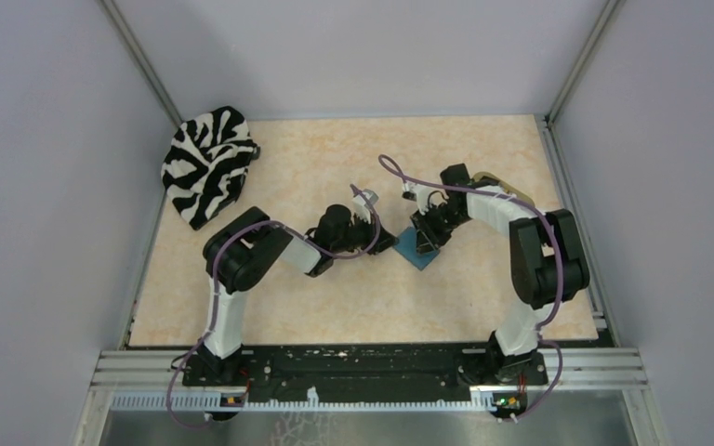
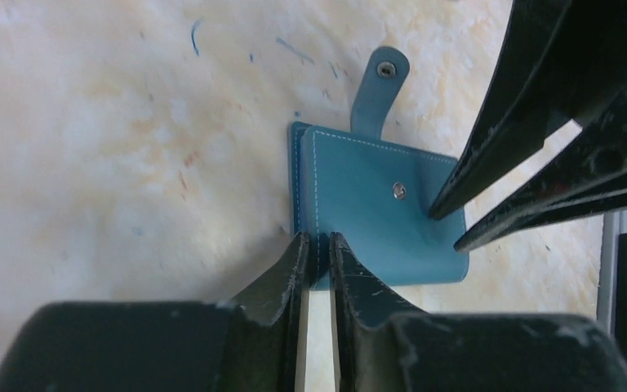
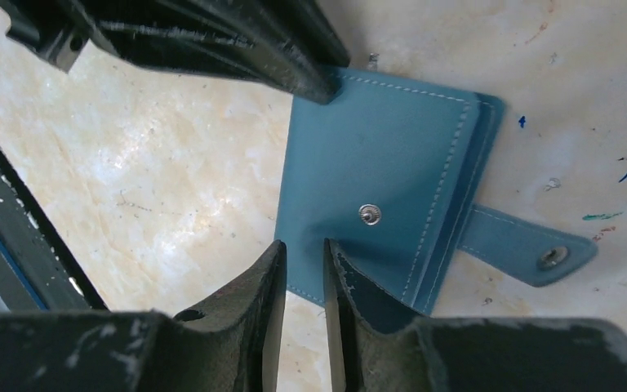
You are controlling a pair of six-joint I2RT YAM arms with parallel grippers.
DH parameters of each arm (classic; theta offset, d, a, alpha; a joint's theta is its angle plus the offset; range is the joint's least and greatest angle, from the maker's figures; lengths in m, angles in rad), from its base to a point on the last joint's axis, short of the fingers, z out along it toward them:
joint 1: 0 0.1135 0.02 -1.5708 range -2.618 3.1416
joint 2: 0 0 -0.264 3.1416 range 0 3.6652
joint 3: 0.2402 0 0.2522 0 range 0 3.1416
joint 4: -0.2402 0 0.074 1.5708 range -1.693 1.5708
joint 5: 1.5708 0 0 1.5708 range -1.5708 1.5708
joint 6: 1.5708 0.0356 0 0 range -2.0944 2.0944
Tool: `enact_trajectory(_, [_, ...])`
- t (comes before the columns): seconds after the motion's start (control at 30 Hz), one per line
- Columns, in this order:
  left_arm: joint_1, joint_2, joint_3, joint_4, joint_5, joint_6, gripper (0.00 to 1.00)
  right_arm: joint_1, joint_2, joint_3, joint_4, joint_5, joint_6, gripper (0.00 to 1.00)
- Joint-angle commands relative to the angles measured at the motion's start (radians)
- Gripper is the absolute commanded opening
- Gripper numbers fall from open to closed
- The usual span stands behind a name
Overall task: Put the credit cards into the card holder
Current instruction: Close the card holder at the center of the board.
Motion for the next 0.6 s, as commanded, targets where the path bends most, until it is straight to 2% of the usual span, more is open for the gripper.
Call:
enact_trajectory(0.0, [-0.065,-0.074,-0.112,-0.134,-0.207,-0.022,0.12,-0.022,-0.082,0.031,-0.019,-0.094,-0.041,0.25])
enact_trajectory(0.1, [-0.094,-0.109,-0.136,-0.167,-0.266,-0.042,0.11,-0.031,-0.117,0.032,-0.006,-0.107,-0.043,0.28])
enact_trajectory(0.27, [-0.101,-0.129,-0.123,-0.230,-0.287,-0.072,0.11,-0.032,-0.101,0.064,-0.022,-0.043,-0.042,0.31])
enact_trajectory(0.43, [-0.101,-0.159,-0.123,-0.238,-0.284,-0.096,0.13,-0.032,-0.068,0.046,-0.049,0.059,-0.071,0.28])
enact_trajectory(0.57, [-0.101,-0.206,-0.142,-0.210,-0.276,-0.112,0.22,-0.032,-0.040,0.003,-0.005,0.152,-0.048,0.20])
